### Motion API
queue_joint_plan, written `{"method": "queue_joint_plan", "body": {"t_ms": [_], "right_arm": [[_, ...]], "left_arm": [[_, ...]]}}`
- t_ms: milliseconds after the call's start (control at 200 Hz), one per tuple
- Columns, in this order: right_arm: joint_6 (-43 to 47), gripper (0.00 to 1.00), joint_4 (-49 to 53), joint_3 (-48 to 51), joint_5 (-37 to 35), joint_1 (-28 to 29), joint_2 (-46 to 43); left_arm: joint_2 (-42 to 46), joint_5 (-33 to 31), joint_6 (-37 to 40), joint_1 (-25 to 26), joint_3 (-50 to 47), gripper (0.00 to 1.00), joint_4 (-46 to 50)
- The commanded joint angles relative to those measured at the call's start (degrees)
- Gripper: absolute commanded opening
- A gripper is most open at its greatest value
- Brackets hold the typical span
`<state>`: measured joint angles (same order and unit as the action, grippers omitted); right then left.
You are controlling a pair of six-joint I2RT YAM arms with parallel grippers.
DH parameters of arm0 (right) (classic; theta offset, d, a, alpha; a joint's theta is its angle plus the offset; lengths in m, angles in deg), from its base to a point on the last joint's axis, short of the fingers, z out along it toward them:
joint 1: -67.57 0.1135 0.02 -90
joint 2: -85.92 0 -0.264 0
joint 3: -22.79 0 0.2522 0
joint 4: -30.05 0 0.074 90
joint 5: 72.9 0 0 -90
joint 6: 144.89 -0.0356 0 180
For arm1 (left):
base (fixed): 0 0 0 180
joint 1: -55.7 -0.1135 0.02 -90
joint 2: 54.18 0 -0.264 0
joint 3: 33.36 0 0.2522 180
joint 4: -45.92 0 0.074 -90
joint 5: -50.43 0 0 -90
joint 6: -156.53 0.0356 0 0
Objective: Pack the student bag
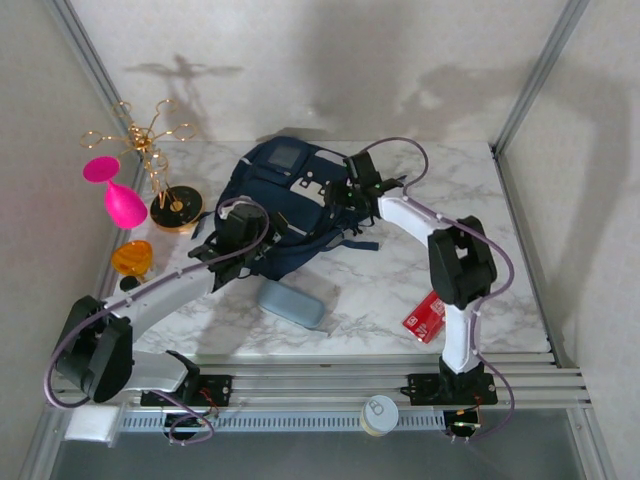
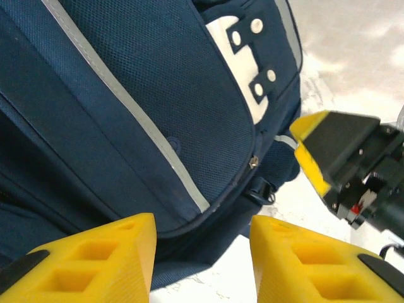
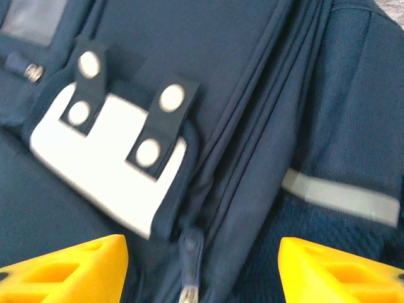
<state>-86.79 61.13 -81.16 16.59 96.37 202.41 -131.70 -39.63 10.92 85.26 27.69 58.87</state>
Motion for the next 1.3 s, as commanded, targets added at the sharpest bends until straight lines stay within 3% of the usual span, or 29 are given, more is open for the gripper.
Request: {"method": "queue_joint_plan", "body": {"t_ms": [0,180,491,666,906,1146,1297], "right_arm": [[-4.5,0.65,3.5,-5.2,-2.4,-1.6,4.3],[-3.9,0.62,3.5,-11.6,-1.6,-2.0,9.2],[-4.0,0.66,1.9,-18.4,0.5,-2.4,17.3],[-4.0,0.48,1.3,-20.8,3.7,-2.5,19.8],[-8.4,0.0,-14.1,-4.9,7.8,-4.3,8.4],[-11.7,0.0,-21.3,7.6,15.0,-8.9,-1.0],[-13.1,0.0,-25.7,19.5,14.1,-10.6,-10.0]], "left_arm": [[-3.0,-1.2,2.0,-0.9,2.2,0.42,0.8],[-6.2,-1.4,1.6,-1.3,1.3,0.42,0.1],[-9.2,-1.9,1.9,-1.9,-0.8,0.4,-0.6],[-9.7,-1.4,2.2,-1.9,-2.4,0.4,-1.7],[-14.1,-0.4,2.5,-2.0,-2.2,0.4,-4.7],[-19.6,-0.9,3.8,-2.8,0.8,0.39,-7.9],[-25.5,-0.9,6.1,-4.6,6.4,0.38,-9.9]]}}
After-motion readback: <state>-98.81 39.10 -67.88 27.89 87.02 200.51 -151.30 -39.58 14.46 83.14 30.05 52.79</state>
